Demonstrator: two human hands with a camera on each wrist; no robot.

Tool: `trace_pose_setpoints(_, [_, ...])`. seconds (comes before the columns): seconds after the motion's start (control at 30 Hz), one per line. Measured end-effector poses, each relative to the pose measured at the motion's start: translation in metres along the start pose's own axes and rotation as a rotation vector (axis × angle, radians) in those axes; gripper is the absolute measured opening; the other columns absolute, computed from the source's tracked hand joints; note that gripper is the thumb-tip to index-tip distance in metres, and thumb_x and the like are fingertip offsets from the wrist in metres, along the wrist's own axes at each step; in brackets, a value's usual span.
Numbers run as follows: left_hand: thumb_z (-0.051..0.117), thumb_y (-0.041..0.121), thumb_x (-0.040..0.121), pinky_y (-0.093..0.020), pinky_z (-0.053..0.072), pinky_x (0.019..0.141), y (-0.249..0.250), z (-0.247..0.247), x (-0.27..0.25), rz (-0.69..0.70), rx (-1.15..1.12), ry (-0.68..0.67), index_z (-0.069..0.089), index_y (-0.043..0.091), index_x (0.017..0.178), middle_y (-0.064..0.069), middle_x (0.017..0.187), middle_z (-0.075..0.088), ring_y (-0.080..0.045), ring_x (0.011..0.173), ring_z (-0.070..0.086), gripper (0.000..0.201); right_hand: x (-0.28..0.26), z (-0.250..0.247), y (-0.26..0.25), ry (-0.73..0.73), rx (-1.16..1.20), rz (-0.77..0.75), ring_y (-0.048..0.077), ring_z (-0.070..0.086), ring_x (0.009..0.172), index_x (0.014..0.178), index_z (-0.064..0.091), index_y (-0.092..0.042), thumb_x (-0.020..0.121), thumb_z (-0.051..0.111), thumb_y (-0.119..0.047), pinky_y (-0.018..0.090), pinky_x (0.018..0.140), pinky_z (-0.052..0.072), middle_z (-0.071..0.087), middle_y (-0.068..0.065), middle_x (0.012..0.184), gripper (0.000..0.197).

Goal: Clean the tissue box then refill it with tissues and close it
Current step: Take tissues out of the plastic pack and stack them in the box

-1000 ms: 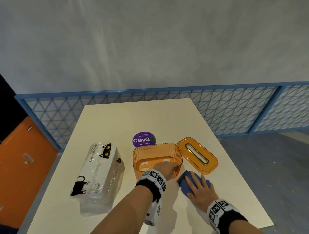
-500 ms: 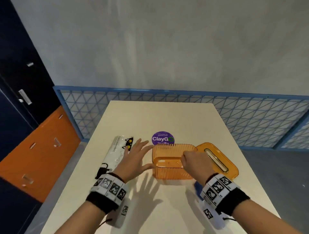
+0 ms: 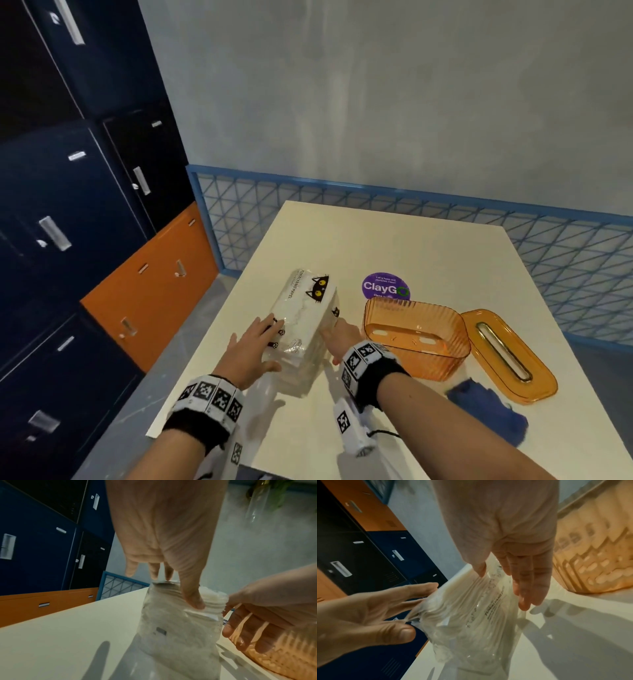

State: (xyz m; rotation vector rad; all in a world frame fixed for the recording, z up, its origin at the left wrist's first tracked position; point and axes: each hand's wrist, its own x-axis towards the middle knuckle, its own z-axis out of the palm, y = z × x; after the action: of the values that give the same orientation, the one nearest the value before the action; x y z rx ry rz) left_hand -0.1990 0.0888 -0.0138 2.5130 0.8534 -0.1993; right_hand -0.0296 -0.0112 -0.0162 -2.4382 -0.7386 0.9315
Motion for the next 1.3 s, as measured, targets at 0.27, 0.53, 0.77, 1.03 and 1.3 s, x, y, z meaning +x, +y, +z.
trace_pose_setpoints(0.27, [0.046, 0.022, 0.098, -0.019, 0.036, 0.101, -0.003, 0.012, 0.009, 0.140, -0.059, 0.302, 0.051, 0.026, 0.134, 0.012, 0.147, 0.040, -0.008, 0.134, 0.042, 0.037, 0.012, 0.002, -0.005, 0.058, -0.044, 0.030, 0.030, 0.059, 0.087, 0.107, 0.061, 0.001, 0.096, 0.039, -0.025, 0.025, 0.061, 0.037, 0.065, 0.016, 0.113, 0.035])
trace_pose_setpoints(0.53, [0.040, 0.012, 0.100, -0.013, 0.045, 0.078, 0.001, 0.010, 0.011, -0.080, -0.786, 0.536, 0.066, 0.020, 0.087, -0.002, 0.096, 0.068, -0.018, 0.096, 0.061, 0.030, 0.009, -0.009, -0.005, 0.075, -0.099, 0.124, 0.029, 0.061, 0.108, 0.111, 0.061, 0.003, 0.100, 0.035, -0.020, 0.025, 0.070, 0.036, 0.064, 0.016, 0.117, 0.036])
trace_pose_setpoints(0.77, [0.037, 0.016, 0.100, -0.042, 0.049, 0.085, -0.008, 0.007, 0.025, -0.535, -1.300, 0.586, 0.062, 0.000, 0.106, -0.023, 0.114, 0.061, -0.033, 0.100, 0.057, 0.031, 0.019, -0.005, 0.000, 0.064, -0.022, 0.163, 0.024, 0.055, 0.080, 0.060, 0.043, -0.008, 0.095, 0.041, -0.018, 0.027, 0.066, 0.039, 0.058, 0.005, 0.071, 0.037])
trace_pose_setpoints(1.03, [0.030, 0.009, 0.099, -0.031, 0.044, 0.063, -0.024, 0.009, 0.024, -0.817, -1.704, 0.383, 0.042, -0.002, 0.135, -0.020, 0.143, 0.044, -0.025, 0.088, 0.052, 0.039, 0.016, 0.000, 0.004, 0.005, 0.116, 0.150, 0.031, 0.067, 0.094, 0.076, 0.057, 0.000, 0.092, 0.044, -0.011, 0.032, 0.076, 0.051, 0.068, 0.020, 0.111, 0.023])
trace_pose_setpoints(1.3, [0.051, 0.016, 0.094, -0.029, 0.040, 0.057, -0.013, 0.016, 0.013, -0.817, -1.630, 0.366, 0.055, 0.005, 0.084, -0.010, 0.082, 0.055, -0.015, 0.065, 0.049, 0.015, 0.006, 0.002, 0.013, -0.005, 0.153, 0.216, 0.024, 0.063, 0.063, 0.066, 0.050, -0.006, 0.094, 0.045, -0.026, 0.029, 0.066, 0.054, 0.063, 0.009, 0.072, 0.035])
